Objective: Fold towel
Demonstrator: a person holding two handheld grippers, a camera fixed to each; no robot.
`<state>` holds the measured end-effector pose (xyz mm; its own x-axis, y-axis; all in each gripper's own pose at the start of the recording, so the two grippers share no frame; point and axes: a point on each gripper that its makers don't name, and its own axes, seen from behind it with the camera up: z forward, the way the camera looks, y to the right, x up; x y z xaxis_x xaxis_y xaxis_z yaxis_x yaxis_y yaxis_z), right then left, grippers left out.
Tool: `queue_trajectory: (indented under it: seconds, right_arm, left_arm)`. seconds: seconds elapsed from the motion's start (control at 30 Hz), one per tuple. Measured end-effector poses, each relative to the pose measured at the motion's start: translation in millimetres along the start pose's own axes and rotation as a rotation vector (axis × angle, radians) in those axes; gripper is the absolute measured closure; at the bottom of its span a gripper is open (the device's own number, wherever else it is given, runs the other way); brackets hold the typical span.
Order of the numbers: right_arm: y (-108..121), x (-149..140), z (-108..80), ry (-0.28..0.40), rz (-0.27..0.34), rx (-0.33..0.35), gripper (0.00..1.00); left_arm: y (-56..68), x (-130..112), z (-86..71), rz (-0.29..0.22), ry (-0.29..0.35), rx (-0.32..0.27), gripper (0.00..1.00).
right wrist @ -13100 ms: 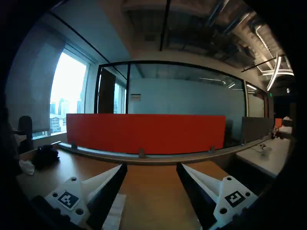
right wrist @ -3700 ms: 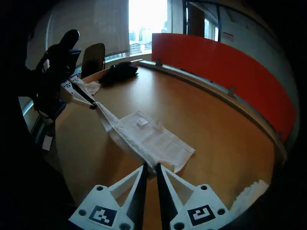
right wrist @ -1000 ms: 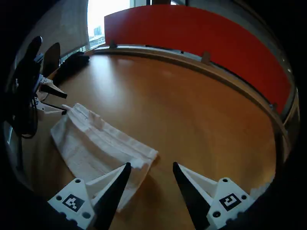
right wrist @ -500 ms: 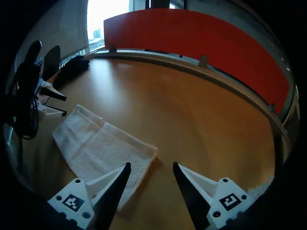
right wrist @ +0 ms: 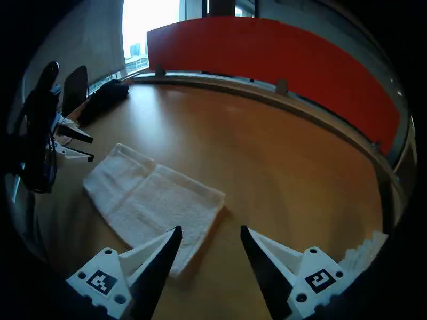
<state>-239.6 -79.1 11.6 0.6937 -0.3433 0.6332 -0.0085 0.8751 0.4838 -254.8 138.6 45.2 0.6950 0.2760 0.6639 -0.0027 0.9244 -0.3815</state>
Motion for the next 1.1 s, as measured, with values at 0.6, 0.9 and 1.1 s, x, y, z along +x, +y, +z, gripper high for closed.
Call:
queue_trajectory:
  seconds: [0.6,0.9,1.1]
  right_arm:
    - [-16.0,-16.4,-8.2,-0.002,-0.010,0.043,0.16]
    - [-24.3,-29.4,-11.5,-0.026,-0.060,0.083,0.16]
    - [-28.0,-32.3,-11.3,-0.035,-0.076,0.104,0.16]
  left_arm:
    - [-5.8,-26.1,-35.6,-0.080,0.037,0.068,0.04]
    - [-8.4,-43.1,-53.9,-0.131,0.055,0.100,0.04]
    - [-8.9,-54.9,-62.2,-0.159,0.061,0.108,0.04]
